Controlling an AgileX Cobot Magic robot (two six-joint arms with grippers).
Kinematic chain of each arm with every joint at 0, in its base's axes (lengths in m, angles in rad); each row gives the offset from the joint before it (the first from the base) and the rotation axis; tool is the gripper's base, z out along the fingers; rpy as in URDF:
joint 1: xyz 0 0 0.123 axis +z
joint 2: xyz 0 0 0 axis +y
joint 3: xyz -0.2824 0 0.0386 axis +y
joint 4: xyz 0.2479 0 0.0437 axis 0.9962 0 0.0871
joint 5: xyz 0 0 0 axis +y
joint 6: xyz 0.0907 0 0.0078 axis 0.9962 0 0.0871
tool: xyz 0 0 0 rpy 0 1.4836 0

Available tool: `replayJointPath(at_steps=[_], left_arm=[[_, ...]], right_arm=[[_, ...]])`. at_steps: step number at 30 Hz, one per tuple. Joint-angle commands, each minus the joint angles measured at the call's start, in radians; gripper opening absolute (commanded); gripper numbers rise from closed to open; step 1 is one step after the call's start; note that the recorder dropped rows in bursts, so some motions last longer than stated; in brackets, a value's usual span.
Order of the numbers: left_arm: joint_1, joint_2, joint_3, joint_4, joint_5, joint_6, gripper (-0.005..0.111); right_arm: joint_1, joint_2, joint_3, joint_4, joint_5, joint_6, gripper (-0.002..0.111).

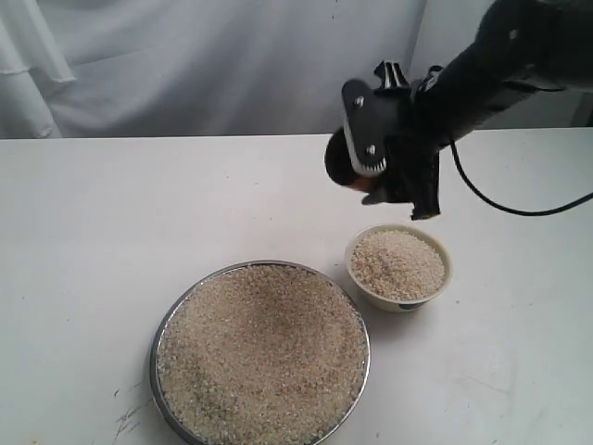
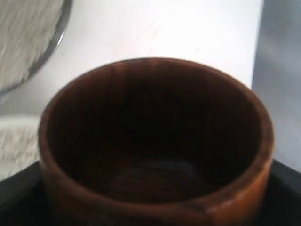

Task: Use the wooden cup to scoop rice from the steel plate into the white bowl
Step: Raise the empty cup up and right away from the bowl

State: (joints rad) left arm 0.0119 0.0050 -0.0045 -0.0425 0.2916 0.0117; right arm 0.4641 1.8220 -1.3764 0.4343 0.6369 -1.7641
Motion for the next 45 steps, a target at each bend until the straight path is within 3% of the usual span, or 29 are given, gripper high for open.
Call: replayJointPath(at_steps=[1, 2, 9, 13, 21, 26, 30, 36, 43, 45], left_arm=[[-0.002, -0.005, 0.005, -0.001, -0.006, -0.003, 0.000], [-0.002, -0.005, 0.005, -0.001, -0.006, -0.003, 0.000], [-0.002, -0.005, 0.005, -0.001, -0.006, -0.003, 0.000], [-0.002, -0.005, 0.005, -0.001, -0.006, -0.003, 0.000], [-0.002, -0.005, 0.005, -0.001, -0.006, -0.003, 0.000], [-0.002, -0.005, 0.005, -0.001, -0.006, -0.003, 0.000], [-0.002, -0.005, 0.005, -0.001, -0.006, -0.003, 0.000], [-0.002, -0.005, 0.005, -0.001, -0.006, -0.003, 0.000], [-0.002, -0.005, 0.005, -0.001, -0.006, -0.003, 0.000], [-0.002, -0.005, 0.005, -0.001, -0.006, -0.003, 0.000]], right_arm=[[-0.108, 0.023, 0.003, 0.650, 0.005, -0.311, 0.000], [-0.151, 0.041, 0.005, 0.769, 0.021, -0.352, 0.000], [-0.315, 0.160, 0.005, 0.946, 0.121, -0.352, 0.000], [-0.347, 0.204, -0.010, 1.310, 0.053, -0.352, 0.000], [-0.347, 0.234, -0.122, 1.310, -0.120, -0.352, 0.000], [-0.362, 0.234, -0.148, 1.310, -0.095, -0.339, 0.000], [-0.365, 0.249, -0.203, 1.084, -0.117, -0.104, 0.000], [-0.360, 0.289, -0.288, 0.699, -0.290, 0.321, 0.000], [-0.326, 0.304, -0.337, 0.138, -0.631, 1.177, 0.000], [-0.311, 0.304, -0.337, -0.003, -0.700, 1.333, 0.000]])
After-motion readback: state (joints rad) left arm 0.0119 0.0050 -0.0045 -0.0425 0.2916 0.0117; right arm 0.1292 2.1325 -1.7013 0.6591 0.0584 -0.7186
